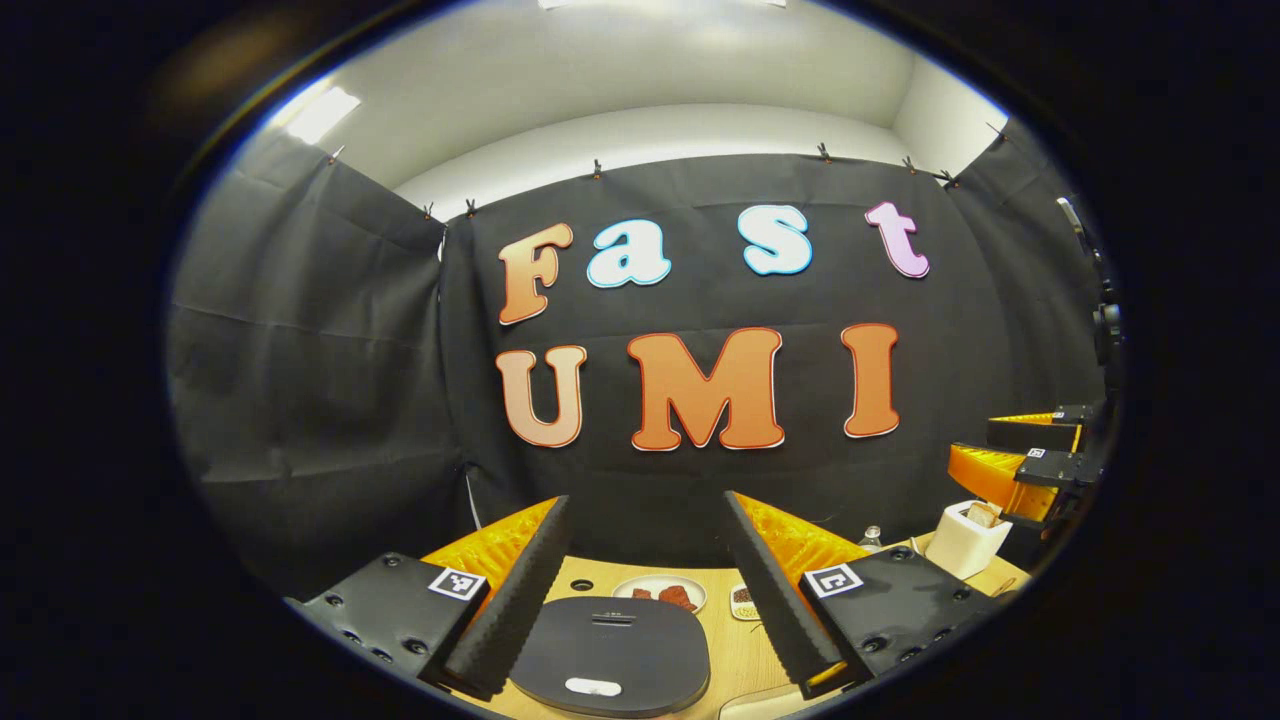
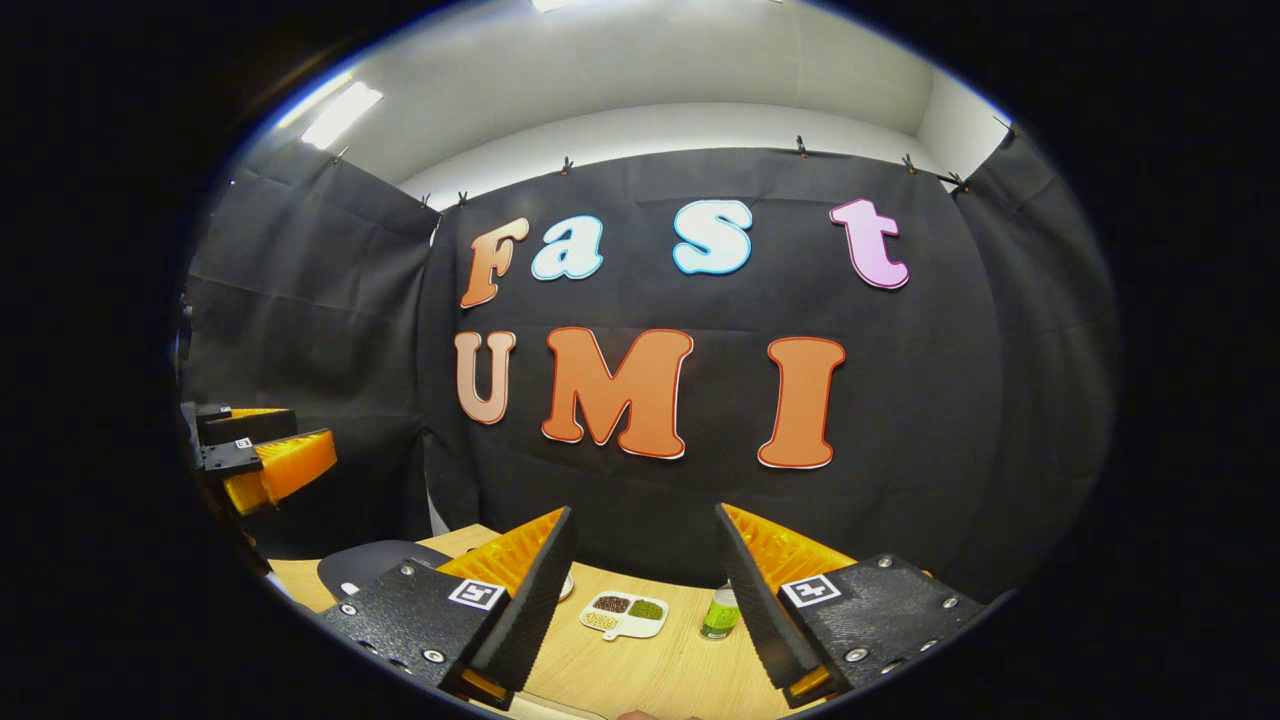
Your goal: Close the left gripper, press the button to open the rice cooker; take a wooden spoon from the chopstick holder with the right hand, scoop a spoonful of rice and pour it into the rice cooker, then put the wooden spoon back into the chopstick holder.
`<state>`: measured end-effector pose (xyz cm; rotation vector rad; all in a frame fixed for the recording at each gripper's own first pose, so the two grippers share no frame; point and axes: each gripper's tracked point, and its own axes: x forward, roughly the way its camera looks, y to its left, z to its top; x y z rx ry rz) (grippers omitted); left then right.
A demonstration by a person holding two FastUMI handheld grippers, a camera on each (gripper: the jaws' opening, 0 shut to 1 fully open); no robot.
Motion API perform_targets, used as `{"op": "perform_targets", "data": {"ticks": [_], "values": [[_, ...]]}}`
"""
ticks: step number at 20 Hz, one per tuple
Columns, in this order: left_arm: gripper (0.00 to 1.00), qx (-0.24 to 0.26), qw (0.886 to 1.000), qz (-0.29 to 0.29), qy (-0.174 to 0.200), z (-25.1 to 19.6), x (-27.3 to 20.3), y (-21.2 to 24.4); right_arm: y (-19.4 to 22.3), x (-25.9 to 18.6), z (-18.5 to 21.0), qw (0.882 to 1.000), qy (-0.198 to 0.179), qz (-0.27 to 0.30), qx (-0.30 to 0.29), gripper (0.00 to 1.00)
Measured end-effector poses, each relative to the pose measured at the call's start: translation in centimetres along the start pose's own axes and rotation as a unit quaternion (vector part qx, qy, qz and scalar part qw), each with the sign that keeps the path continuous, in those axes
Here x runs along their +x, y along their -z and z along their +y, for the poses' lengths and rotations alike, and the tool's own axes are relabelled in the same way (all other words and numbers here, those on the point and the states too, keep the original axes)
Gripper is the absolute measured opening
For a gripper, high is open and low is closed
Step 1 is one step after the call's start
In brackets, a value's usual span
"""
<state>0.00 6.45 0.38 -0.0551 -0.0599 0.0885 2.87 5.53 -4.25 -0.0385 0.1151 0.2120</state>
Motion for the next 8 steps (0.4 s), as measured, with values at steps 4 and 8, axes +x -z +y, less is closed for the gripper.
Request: {"op": "perform_targets", "data": {"ticks": [4,8], "values": [[1.00,-0.004,1.000,-0.010,0.001,-0.2,-0.1,-1.2,0.1,-0.4,0.1,1.000,0.000,0.002,0.000,0.85],[1.00,0.000,1.000,-0.013,0.003,-0.2,-0.2,-1.3,-0.1,-0.5,0.2,1.000,0.001,-0.003,0.000,0.86]]}}
